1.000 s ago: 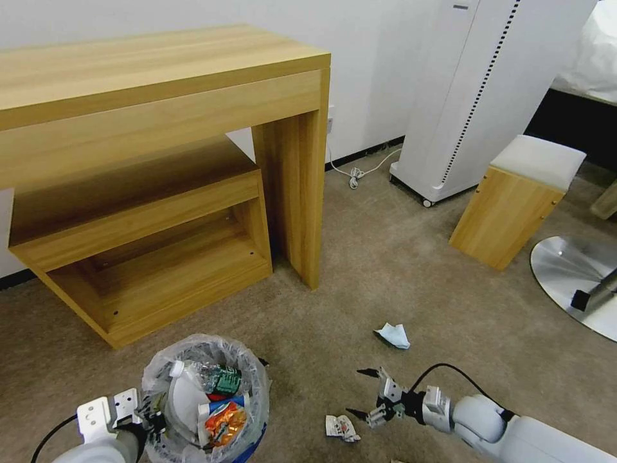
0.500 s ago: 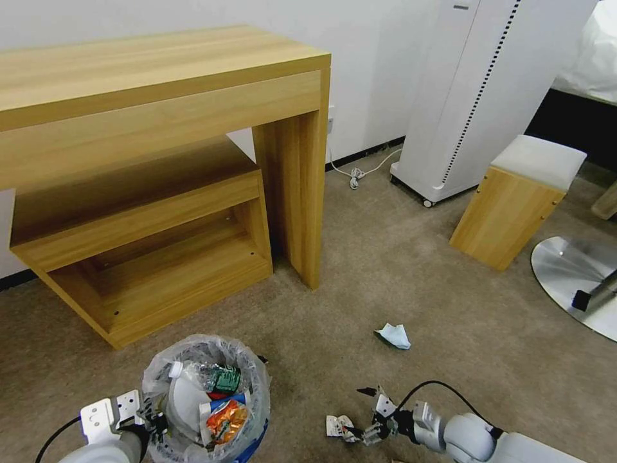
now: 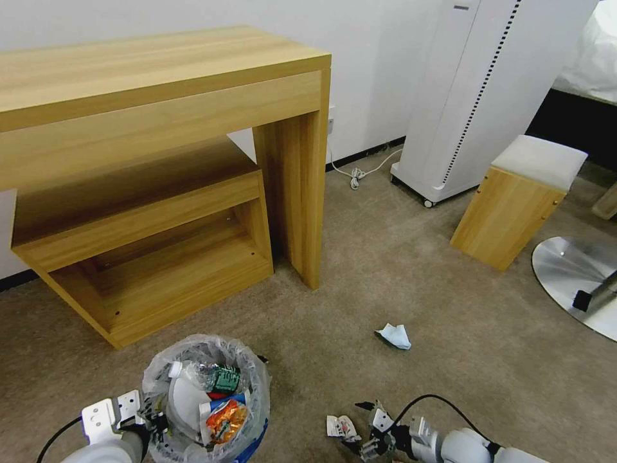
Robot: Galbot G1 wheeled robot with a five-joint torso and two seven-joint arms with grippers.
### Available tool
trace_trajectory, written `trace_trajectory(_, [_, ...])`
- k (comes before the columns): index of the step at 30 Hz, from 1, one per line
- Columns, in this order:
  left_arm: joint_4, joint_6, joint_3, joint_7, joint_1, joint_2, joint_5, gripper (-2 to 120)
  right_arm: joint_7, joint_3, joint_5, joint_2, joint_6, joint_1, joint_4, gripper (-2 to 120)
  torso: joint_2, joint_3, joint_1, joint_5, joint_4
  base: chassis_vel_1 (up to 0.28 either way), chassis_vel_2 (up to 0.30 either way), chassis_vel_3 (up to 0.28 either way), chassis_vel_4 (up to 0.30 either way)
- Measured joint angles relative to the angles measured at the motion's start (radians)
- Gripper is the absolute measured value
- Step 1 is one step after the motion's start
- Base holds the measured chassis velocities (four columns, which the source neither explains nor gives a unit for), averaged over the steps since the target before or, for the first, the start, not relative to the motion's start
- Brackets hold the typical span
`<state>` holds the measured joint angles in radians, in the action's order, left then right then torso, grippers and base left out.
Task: Pick up the trash bin and place the garbage on the floor into it.
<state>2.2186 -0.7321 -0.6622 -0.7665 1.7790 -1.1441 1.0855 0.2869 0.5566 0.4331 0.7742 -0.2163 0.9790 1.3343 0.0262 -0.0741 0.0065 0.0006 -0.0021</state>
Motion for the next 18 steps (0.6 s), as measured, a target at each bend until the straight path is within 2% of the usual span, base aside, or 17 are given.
trace_trajectory(18, [-0.003,-0.001,0.012,0.0,-0.001,0.0,-0.004,0,-0.007,-0.001,-0.021,0.031,-0.004,0.011,-0.048,100,0.0,0.0,0.0,-0.0002,0.0,0.0,0.0,0.0,0.0])
